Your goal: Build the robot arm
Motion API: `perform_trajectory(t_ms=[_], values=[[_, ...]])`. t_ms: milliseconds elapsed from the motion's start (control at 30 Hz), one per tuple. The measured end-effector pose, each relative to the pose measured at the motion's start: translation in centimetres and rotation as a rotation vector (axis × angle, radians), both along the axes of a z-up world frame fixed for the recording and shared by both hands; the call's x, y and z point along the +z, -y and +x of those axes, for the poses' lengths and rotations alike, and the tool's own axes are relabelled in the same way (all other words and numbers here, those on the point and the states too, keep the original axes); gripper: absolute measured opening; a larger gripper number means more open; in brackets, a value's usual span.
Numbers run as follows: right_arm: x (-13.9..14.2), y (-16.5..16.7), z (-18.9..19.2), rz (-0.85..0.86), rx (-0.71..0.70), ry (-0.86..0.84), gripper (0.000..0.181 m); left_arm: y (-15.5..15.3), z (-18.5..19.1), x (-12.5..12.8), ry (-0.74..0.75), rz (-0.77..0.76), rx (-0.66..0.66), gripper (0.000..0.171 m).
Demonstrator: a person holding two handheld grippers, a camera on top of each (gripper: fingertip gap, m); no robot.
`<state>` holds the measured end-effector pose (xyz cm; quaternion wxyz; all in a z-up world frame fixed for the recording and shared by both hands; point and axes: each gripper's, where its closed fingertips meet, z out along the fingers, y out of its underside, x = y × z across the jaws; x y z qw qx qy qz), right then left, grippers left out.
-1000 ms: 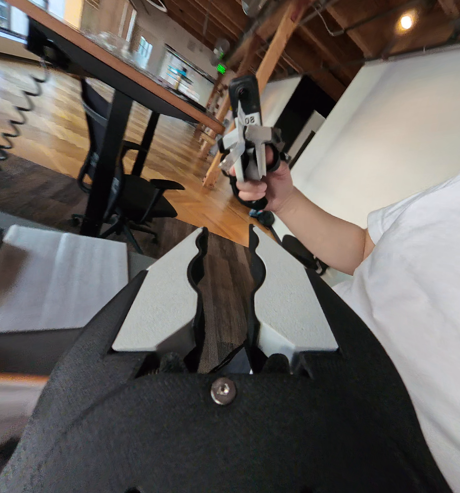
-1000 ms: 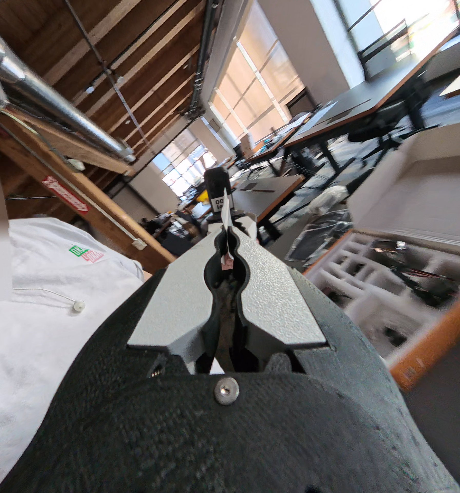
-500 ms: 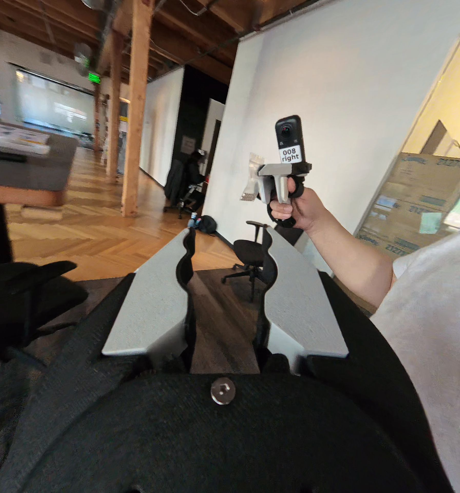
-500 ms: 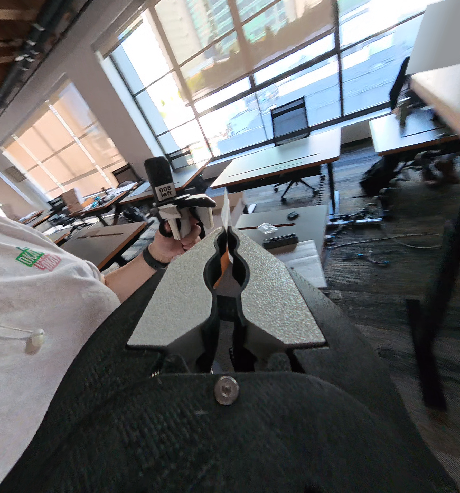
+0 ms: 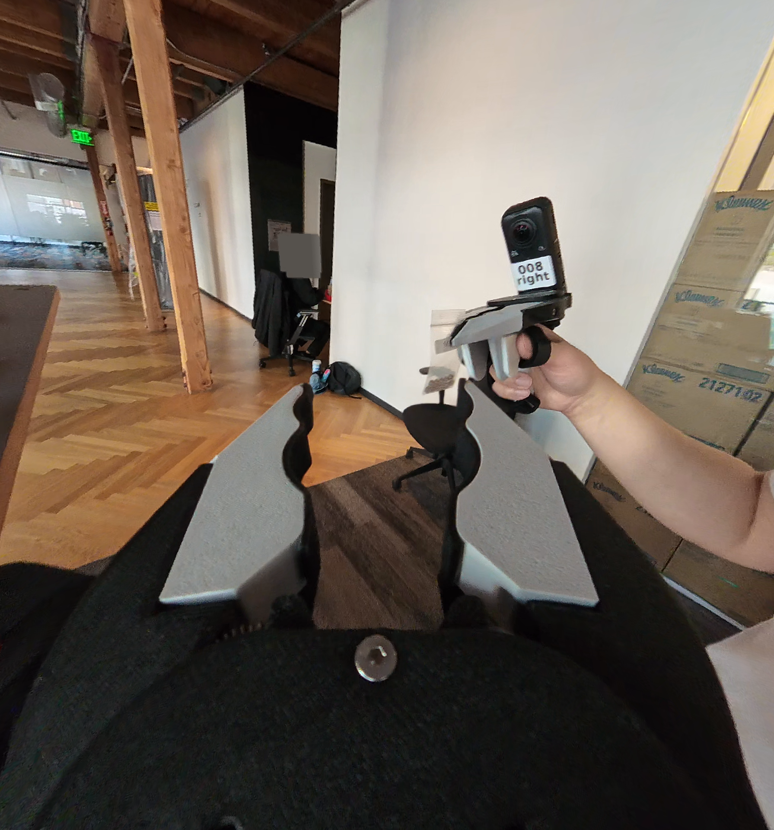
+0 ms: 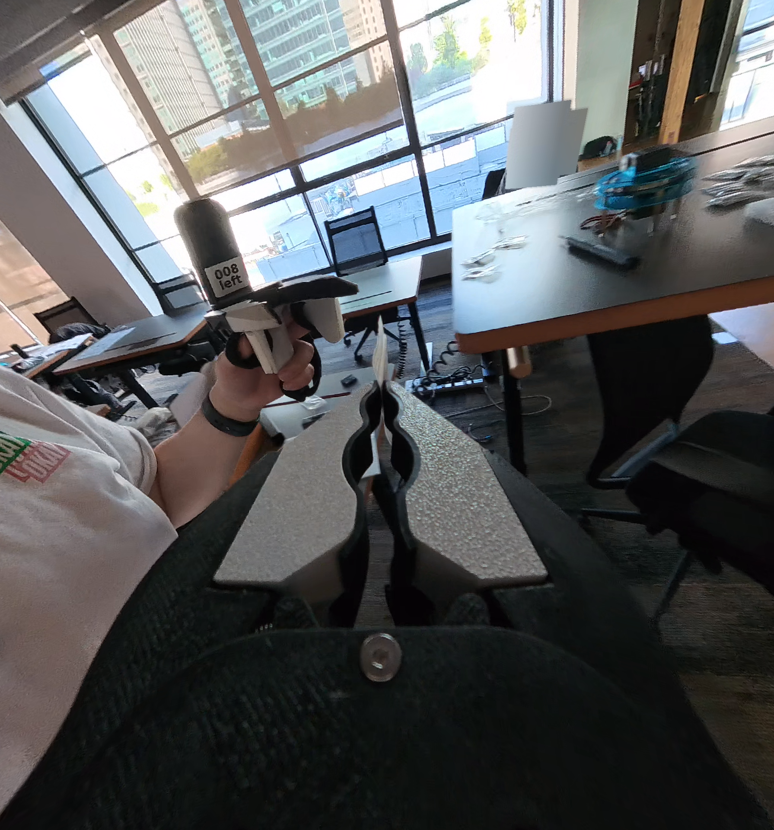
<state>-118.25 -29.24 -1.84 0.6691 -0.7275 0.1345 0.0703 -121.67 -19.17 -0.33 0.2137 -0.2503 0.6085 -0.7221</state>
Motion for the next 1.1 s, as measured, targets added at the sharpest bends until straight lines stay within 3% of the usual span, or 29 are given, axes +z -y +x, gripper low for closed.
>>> perform_trajectory(t_ms=[200, 333, 500, 667, 900, 1100], values=[[0.1, 2.7, 12.8, -0.029, -0.068, 0.075, 0.0, 4.4, 12.3, 1.8, 0.077, -0.059, -0.098, 0.06], [1.1, 6.3, 21.4, 0.033, -0.118, 0.06, 0.0, 9.4, 20.6, 2.3, 0.075, -0.068, -0.2, 0.063], [-0.1, 11.5, 31.7, 0.021, -0.166, 0.054, 0.0, 16.0, 31.4, 0.7, 0.065, -0.037, -0.216, 0.069], [-1.7, 16.7, 42.1, 0.009, -0.113, 0.052, 0.0, 20.6, 41.5, -0.9, 0.019, -0.054, -0.187, 0.063], [-1.9, 19.2, 55.7, -0.047, 0.117, -0.037, 0.0, 22.2, 53.9, -1.9, -0.026, -0.004, 0.092, 0.053], [-2.7, 13.5, 64.2, -0.01, 0.348, -0.103, 0.0, 18.4, 60.1, -2.8, -0.061, -0.005, 0.314, 0.047]])
